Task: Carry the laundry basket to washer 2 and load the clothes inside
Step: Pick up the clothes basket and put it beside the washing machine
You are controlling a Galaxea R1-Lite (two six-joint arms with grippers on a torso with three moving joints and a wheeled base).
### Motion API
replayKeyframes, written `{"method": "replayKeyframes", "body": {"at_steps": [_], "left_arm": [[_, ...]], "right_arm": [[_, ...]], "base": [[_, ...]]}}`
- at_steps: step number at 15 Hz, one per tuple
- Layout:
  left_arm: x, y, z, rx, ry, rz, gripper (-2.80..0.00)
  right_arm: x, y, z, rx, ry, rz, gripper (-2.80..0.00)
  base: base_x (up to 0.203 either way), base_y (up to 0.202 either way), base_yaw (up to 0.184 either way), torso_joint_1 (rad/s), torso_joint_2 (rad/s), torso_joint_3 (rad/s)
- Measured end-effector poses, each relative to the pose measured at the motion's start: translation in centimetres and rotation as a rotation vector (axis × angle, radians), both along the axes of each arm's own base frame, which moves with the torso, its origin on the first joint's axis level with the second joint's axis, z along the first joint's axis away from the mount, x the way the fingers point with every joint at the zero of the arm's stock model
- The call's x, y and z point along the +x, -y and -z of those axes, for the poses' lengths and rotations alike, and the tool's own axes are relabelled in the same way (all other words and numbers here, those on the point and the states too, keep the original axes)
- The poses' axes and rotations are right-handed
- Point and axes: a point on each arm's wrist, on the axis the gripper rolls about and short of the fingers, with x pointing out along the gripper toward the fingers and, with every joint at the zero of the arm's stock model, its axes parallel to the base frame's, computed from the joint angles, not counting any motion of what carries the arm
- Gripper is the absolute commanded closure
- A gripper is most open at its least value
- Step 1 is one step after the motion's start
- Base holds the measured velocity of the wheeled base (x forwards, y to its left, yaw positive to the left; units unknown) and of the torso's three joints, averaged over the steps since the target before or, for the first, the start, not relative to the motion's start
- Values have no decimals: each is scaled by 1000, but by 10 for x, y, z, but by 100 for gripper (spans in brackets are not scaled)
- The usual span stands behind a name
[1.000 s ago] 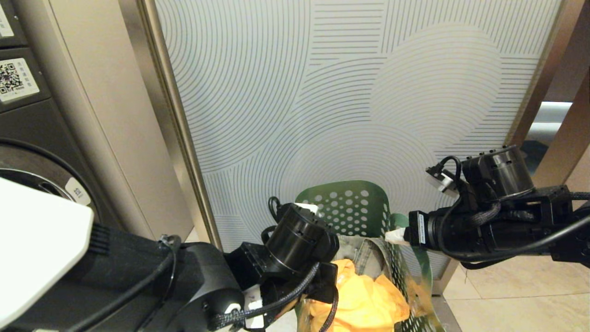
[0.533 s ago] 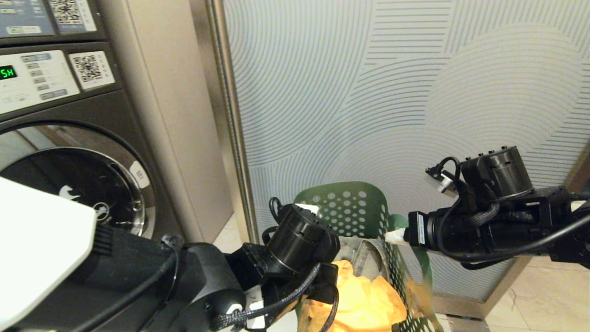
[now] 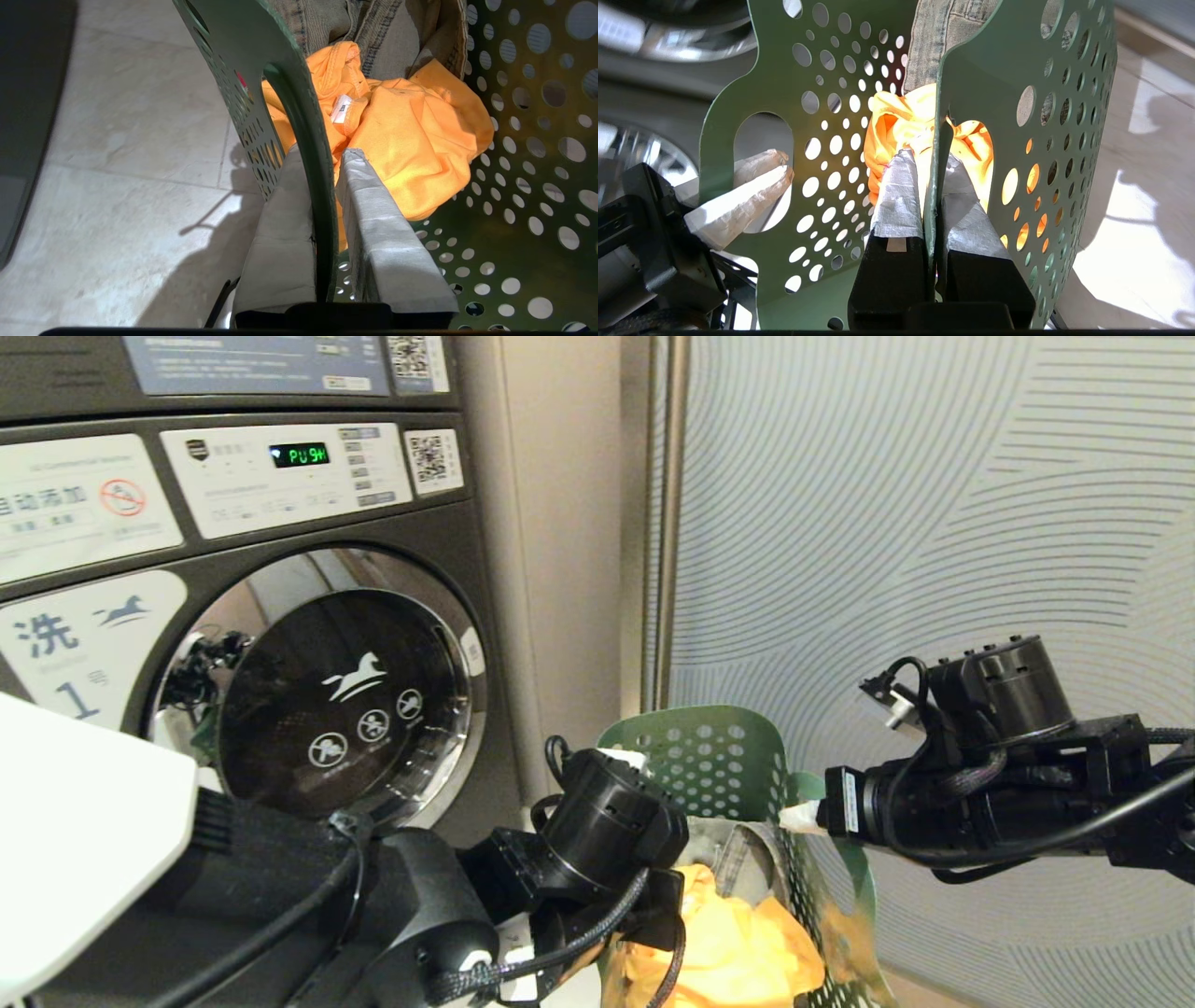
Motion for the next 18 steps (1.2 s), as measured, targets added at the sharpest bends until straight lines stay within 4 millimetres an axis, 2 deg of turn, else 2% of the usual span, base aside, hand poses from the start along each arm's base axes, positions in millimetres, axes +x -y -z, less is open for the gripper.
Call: {"method": "replayKeyframes", "body": {"at_steps": [9,18], "left_arm": [[2,3,7,14,-9,-4,0],[20,28,14,1,4,-5,0]], "right_arm": [[4,-1,7,-24,-17,17,0],[12,3,10,-35,-19,48,0]], "base": [[1,-8,177,2,3,2],[1,-9,177,1,3,2]]}}
